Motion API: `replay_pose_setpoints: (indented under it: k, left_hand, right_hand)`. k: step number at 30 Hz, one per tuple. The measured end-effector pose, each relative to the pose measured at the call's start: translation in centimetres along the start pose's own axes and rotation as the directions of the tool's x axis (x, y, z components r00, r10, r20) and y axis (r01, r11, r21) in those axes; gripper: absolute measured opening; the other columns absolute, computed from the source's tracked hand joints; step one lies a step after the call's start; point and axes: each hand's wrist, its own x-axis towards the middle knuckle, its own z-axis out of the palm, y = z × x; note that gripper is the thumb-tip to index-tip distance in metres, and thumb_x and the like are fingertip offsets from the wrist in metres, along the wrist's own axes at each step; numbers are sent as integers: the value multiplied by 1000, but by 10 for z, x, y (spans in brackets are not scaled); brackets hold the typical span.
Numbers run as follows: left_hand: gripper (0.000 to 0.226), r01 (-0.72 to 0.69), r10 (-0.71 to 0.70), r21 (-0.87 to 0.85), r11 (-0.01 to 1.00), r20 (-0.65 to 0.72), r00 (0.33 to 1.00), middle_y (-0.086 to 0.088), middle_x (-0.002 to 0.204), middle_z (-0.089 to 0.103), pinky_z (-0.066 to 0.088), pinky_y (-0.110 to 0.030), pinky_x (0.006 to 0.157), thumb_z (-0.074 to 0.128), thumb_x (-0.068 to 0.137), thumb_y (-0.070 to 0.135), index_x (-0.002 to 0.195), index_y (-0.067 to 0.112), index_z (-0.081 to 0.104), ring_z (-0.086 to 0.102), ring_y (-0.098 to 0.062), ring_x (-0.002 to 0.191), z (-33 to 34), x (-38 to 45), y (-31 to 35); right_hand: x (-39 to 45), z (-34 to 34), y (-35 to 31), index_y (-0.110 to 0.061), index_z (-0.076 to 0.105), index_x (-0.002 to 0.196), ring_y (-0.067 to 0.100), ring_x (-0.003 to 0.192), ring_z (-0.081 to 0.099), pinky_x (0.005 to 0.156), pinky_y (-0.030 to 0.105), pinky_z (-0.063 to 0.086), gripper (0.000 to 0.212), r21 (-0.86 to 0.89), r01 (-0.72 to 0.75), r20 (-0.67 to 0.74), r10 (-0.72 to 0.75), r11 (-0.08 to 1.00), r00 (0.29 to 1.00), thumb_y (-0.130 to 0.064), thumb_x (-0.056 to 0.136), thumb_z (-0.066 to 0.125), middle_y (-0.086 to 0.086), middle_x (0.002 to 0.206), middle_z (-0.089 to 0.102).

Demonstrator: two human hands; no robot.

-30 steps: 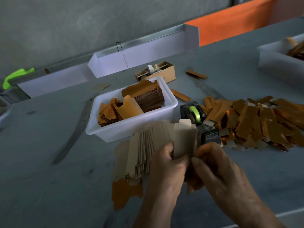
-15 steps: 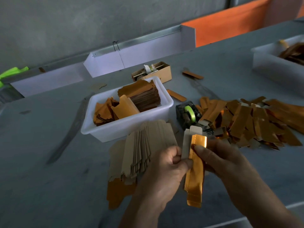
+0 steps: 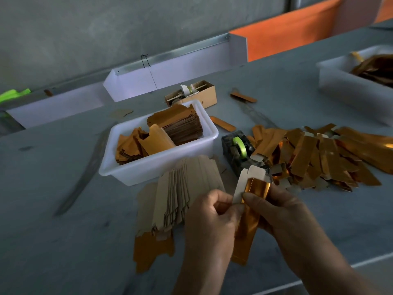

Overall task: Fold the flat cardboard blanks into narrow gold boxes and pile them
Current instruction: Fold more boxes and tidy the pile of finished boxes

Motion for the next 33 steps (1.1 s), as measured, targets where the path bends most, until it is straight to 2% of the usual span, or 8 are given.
replay_pose_setpoints:
  k: [4,9,14,16,18,22,26,33]
  left_hand:
    - [4,-202,232,273,941,-84,969,11,79,59,47,-11,60,70,84,30,85,27,68,59,-3,73,6,-5,0]
    - [33,-340,466,731,592,34,884,-4,67,60,46,-22,48,81,48,8,80,9,75,61,-19,60,26,-13,4]
    - [40,-352,344,756,552,178,922,0,69,61,49,-24,59,42,72,20,88,8,77,54,-16,70,38,-15,4]
    - [25,-366,439,744,559,109,892,0,67,60,47,-21,52,63,67,21,84,10,78,56,-15,66,36,-13,1]
    - [36,-341,396,662,667,72,915,1,73,59,45,-20,48,85,52,16,87,18,76,60,-13,64,30,-12,4]
    - [15,10,-13,152,988,18,1000,13,98,57,54,-19,67,64,89,26,96,36,56,60,-4,84,15,1,9]
    - [6,278,-241,-169,946,211,947,4,73,70,48,-15,52,68,86,28,84,23,65,65,-5,58,-3,16,8]
    - [5,297,-284,-425,855,96,954,-1,73,71,49,-14,50,65,87,12,83,12,68,65,-4,53,-5,33,8]
  right_hand:
    - [-1,3,1,-15,69,89,19,75,70,73,33,54,9,62,-13,-13,14,998,1000,-13,83,62,8,77,73]
    - [3,6,1,-15,70,92,21,82,69,74,35,53,11,78,-33,-37,36,996,999,-19,83,64,6,80,72]
    - [1,7,-4,-12,69,81,15,61,66,54,24,49,20,23,-36,18,36,999,999,-32,80,65,3,65,67]
    - [4,5,-3,-10,68,82,20,68,66,62,31,51,17,-19,-36,-7,36,999,999,-27,82,66,7,68,68]
    - [8,3,-4,-8,68,87,23,74,67,73,37,52,15,6,-58,-14,58,998,998,-21,86,62,10,74,70]
    - [14,2,-10,-2,65,88,18,64,65,68,32,49,18,108,-88,70,80,990,994,-18,88,57,10,70,67]
    - [17,1,-14,-4,66,85,18,61,65,64,29,52,17,56,-40,98,34,998,995,-20,85,60,10,67,65]
    - [44,-32,-29,-28,68,81,12,56,52,51,24,38,9,-443,206,-165,-305,872,938,-29,87,61,3,72,64]
